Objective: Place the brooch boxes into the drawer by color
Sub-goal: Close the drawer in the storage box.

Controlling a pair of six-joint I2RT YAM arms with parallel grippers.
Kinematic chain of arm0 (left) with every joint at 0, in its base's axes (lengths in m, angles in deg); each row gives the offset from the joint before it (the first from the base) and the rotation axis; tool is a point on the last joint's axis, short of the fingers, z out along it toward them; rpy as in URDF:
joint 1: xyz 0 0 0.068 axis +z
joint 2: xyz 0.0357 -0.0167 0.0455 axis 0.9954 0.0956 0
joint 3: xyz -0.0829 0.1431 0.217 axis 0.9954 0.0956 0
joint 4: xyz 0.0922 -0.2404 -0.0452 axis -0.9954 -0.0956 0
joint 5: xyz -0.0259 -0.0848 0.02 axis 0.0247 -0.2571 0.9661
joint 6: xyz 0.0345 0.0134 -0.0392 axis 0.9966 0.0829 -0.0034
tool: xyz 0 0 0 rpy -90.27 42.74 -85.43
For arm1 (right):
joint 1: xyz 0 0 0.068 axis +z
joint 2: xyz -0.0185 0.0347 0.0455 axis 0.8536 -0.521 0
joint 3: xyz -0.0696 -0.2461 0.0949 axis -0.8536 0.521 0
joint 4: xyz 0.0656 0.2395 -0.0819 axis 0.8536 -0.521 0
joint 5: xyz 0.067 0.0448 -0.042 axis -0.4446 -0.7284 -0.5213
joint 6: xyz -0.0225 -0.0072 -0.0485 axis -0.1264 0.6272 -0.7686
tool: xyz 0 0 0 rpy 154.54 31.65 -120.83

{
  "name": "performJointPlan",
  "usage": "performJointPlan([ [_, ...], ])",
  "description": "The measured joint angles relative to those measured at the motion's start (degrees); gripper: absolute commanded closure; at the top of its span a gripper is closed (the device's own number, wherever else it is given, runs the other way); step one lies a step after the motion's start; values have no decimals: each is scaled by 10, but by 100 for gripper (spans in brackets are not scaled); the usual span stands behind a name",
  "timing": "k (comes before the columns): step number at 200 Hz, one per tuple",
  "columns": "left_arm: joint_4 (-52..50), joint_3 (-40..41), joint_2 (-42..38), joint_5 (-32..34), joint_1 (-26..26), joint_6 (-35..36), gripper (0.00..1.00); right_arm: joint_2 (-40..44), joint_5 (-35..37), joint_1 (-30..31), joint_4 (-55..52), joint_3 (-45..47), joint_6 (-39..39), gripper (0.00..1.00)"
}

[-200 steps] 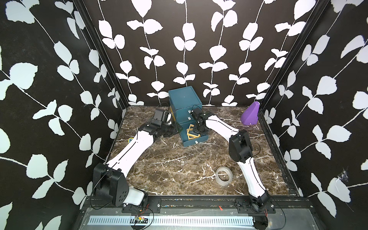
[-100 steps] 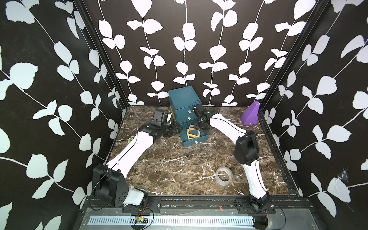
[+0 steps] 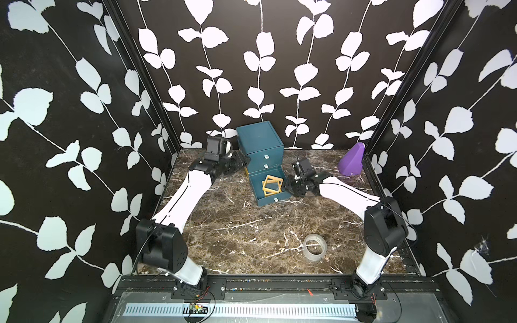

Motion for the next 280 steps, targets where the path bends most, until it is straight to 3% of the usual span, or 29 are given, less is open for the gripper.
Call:
performJointPlan([
  [29, 2, -78, 74, 1, 10, 19, 38, -1, -36, 0, 43, 70, 27, 77],
  [92, -11, -183, 187, 3, 19, 68, 48, -42, -61, 0, 143, 98, 43, 81],
  [153, -12, -189, 206, -4, 21, 94, 56, -79, -27, 0, 205, 98, 36, 72],
  [201, 3, -180, 206, -18, 21, 94, 60, -86, 8, 0, 274, 94, 36, 71],
  [280, 7, -177, 205, -29, 21, 94, 62, -197, 29, 0, 308, -24, 60, 68],
])
